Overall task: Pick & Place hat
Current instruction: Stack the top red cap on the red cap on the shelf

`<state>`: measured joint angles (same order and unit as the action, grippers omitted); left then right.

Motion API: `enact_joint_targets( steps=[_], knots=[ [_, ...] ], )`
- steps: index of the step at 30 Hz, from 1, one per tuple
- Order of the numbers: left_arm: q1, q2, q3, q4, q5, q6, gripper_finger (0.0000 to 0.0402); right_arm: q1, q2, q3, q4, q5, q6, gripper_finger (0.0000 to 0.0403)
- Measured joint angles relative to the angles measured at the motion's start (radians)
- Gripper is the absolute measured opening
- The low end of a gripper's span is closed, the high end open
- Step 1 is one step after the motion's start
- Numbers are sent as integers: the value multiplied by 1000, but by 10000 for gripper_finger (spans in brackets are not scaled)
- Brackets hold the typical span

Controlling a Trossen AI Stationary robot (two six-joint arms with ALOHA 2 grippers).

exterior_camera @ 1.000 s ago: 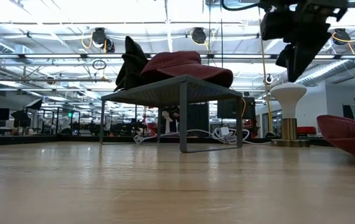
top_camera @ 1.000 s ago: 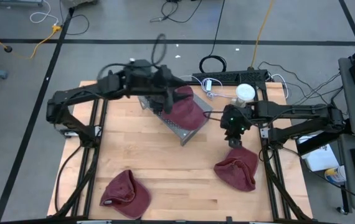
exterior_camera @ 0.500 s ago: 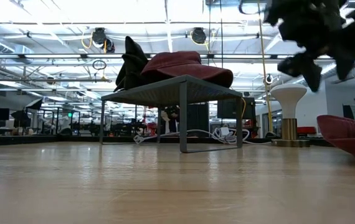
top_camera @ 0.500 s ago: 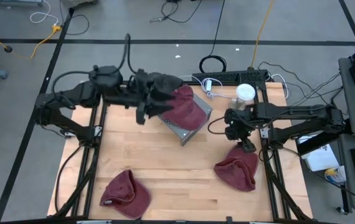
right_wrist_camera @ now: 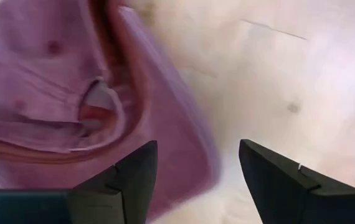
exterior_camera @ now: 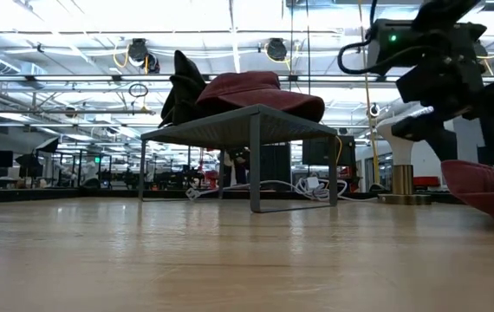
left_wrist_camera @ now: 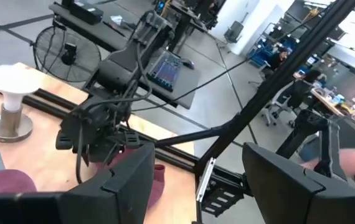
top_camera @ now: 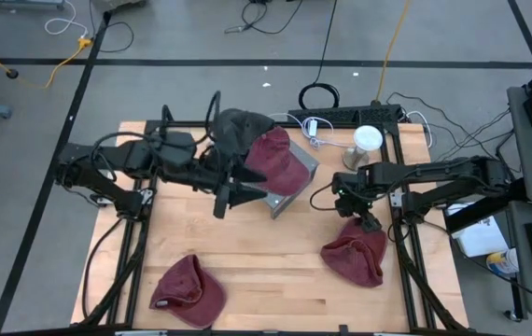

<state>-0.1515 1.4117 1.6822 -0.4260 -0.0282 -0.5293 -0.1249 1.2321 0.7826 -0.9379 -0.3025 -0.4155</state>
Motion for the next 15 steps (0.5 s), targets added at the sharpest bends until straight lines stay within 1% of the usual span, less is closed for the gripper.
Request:
enact_joint_targets(
  steps=[1,6,12,15],
  knots=[
    [-4,4,0,1,0,0,248,0,13,0,1,-17,-12,222],
    [-20,17,-1,-13,0,-3,248,2,69,0,54,-23,-17,222],
    [-22,16,-1,-30,0,-4,248,3,144,0,89,-136,-18,221],
    [-22,16,-1,-32,0,-16,248,5,175,0,88,-146,-26,211]
  ],
)
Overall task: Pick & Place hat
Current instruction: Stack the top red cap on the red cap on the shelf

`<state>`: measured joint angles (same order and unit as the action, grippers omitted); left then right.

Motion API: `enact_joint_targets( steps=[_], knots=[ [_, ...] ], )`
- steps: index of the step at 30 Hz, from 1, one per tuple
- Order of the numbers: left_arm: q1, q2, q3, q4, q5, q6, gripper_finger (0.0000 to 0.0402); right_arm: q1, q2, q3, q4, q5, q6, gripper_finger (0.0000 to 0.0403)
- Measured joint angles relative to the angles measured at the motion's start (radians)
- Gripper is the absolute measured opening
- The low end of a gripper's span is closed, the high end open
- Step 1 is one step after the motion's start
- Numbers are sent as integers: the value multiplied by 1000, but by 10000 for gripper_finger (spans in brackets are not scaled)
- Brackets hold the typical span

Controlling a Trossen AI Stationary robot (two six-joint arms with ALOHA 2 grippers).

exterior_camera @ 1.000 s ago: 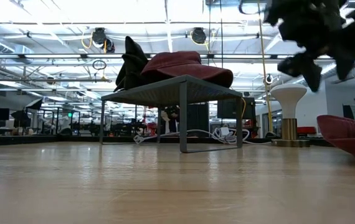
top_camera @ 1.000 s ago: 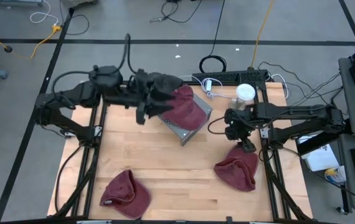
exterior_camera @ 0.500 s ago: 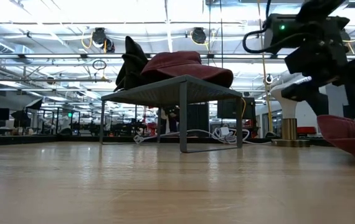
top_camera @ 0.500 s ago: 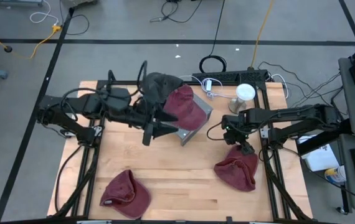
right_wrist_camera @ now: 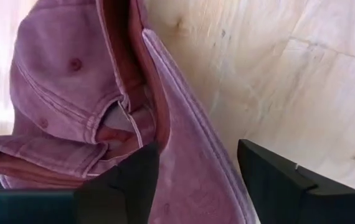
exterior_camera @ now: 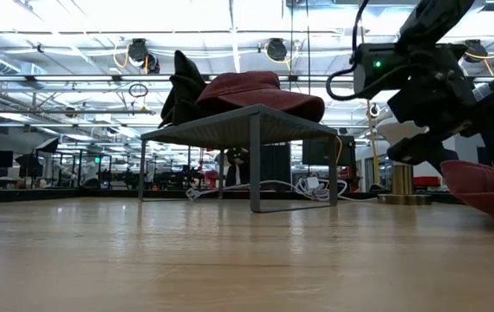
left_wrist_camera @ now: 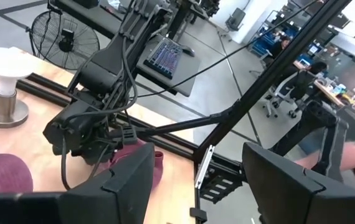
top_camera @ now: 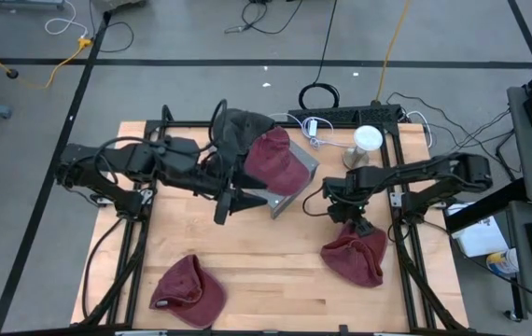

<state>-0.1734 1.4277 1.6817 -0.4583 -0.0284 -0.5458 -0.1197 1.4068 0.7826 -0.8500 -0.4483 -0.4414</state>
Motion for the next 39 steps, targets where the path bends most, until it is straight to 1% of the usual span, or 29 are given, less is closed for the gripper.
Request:
enact_joint_targets(
  steps=[3,5,8,9,10,14,16,19,23,26,30,32,36,39],
  knots=[
    [0,0,0,-9,0,-17,248,4,22,0,1,1,-8,171],
    [0,0,0,-27,0,-18,248,5,27,0,-1,2,-18,127],
    [0,0,0,-56,3,-18,248,4,28,0,-6,1,-6,47],
    [0,0,0,-66,10,-17,248,4,26,0,-8,-2,10,25],
    [0,0,0,-74,22,-17,248,4,20,1,-15,-6,19,15],
    [0,0,0,-78,74,-17,248,16,-21,9,-32,2,83,11],
    [0,0,0,-79,81,-31,248,30,-57,30,-63,6,124,7],
    [3,0,0,-92,83,-80,248,58,-109,82,-158,27,191,7],
    [12,0,0,-90,83,-97,248,125,-186,197,-310,107,270,6],
    [25,0,0,-89,113,-131,248,192,-231,302,-389,189,356,6],
    [59,0,0,-93,224,-213,248,300,-270,457,-457,323,485,6],
    [81,0,0,-98,269,-269,248,357,-277,533,-484,406,545,6],
    [114,0,0,-102,290,-365,248,465,-274,672,-518,559,628,6],
    [137,0,0,-99,293,-416,248,534,-264,753,-517,673,638,6]
  ],
)
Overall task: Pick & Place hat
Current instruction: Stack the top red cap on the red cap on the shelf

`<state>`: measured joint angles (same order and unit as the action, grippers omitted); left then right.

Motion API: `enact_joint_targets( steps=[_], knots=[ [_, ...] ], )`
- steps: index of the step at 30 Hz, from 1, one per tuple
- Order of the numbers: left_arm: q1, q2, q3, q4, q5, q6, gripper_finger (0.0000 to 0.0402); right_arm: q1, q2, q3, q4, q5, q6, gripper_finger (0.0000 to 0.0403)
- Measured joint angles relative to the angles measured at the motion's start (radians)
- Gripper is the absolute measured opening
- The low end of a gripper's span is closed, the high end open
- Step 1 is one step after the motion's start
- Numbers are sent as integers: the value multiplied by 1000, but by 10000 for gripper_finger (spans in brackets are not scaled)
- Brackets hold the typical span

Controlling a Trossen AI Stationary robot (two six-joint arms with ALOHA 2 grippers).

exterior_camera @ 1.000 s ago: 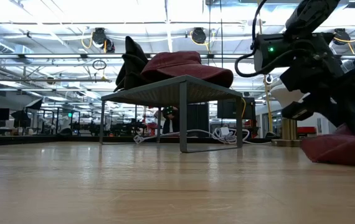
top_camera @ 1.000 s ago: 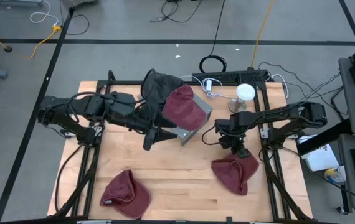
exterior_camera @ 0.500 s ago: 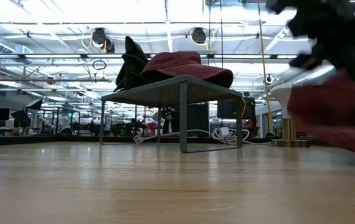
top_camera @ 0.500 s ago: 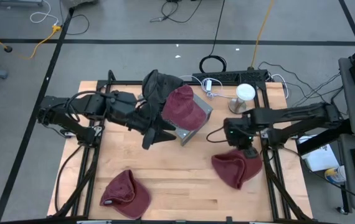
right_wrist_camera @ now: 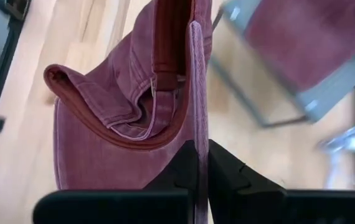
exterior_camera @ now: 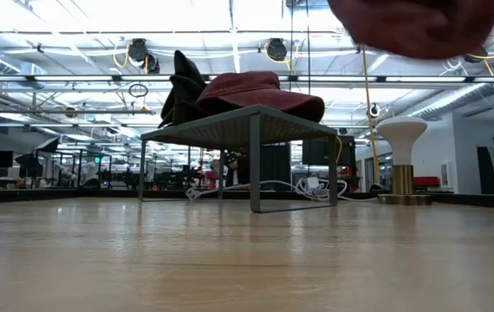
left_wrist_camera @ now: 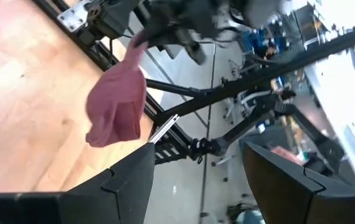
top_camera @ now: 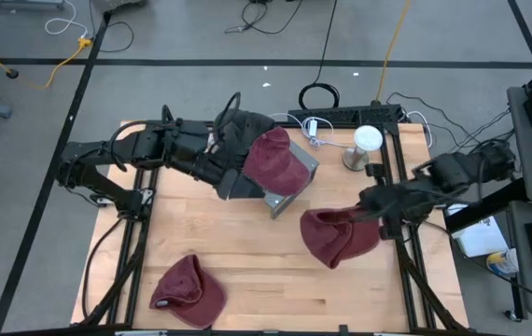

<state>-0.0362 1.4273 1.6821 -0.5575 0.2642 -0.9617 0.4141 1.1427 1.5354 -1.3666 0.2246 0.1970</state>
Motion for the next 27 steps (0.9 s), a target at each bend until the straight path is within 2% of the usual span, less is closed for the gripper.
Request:
enact_joint_targets(
  steps=[6,11,20,24,27],
  knots=[
    [42,0,0,2,104,-178,248,94,29,135,6,225,-53,6],
    [48,0,0,14,105,-234,248,139,45,187,64,453,-221,6],
    [48,0,0,123,91,-282,248,157,46,191,367,908,-758,6],
    [48,0,1,162,13,-286,248,157,46,191,540,1084,-1045,6],
    [51,0,1,175,-49,-286,248,157,45,191,665,1160,-1240,6]
  ],
)
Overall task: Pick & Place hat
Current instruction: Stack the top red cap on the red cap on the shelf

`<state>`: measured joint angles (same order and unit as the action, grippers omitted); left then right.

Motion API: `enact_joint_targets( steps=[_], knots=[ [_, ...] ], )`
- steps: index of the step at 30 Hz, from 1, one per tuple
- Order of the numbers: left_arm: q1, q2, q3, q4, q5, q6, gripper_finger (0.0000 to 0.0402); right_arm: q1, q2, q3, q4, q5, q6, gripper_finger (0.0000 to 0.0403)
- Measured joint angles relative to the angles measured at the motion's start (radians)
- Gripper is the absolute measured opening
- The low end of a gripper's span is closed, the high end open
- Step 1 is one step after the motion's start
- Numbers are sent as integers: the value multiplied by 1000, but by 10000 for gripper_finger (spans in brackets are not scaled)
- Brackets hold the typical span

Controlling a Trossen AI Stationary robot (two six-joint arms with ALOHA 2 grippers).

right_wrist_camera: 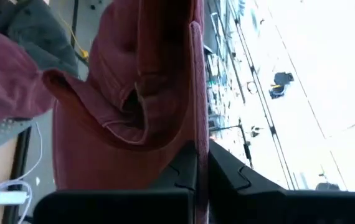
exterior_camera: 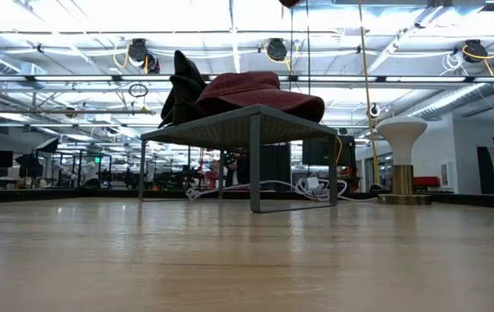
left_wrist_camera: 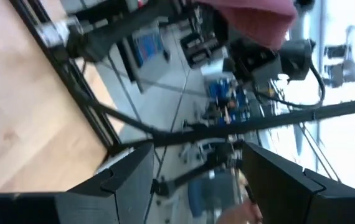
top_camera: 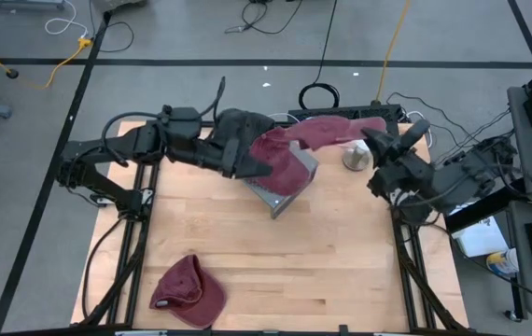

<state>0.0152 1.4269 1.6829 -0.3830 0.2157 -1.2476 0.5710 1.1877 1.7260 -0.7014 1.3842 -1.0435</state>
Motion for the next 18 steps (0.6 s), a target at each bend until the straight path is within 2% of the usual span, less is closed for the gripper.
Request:
enact_joint_targets(
  steps=[5,9,13,16,18],
  knots=[
    [11,0,0,69,-56,-7,248,-12,-19,0,125,-38,-141,6],
    [28,0,0,103,-143,-30,248,-40,-36,0,211,-78,-287,6],
    [54,0,0,191,-191,-14,248,-90,-50,0,373,-116,-380,6],
    [67,0,0,287,-201,7,248,-132,-50,0,523,-195,-508,6],
    [73,0,0,337,-214,35,248,-153,-46,0,611,-291,-604,6]
  ],
)
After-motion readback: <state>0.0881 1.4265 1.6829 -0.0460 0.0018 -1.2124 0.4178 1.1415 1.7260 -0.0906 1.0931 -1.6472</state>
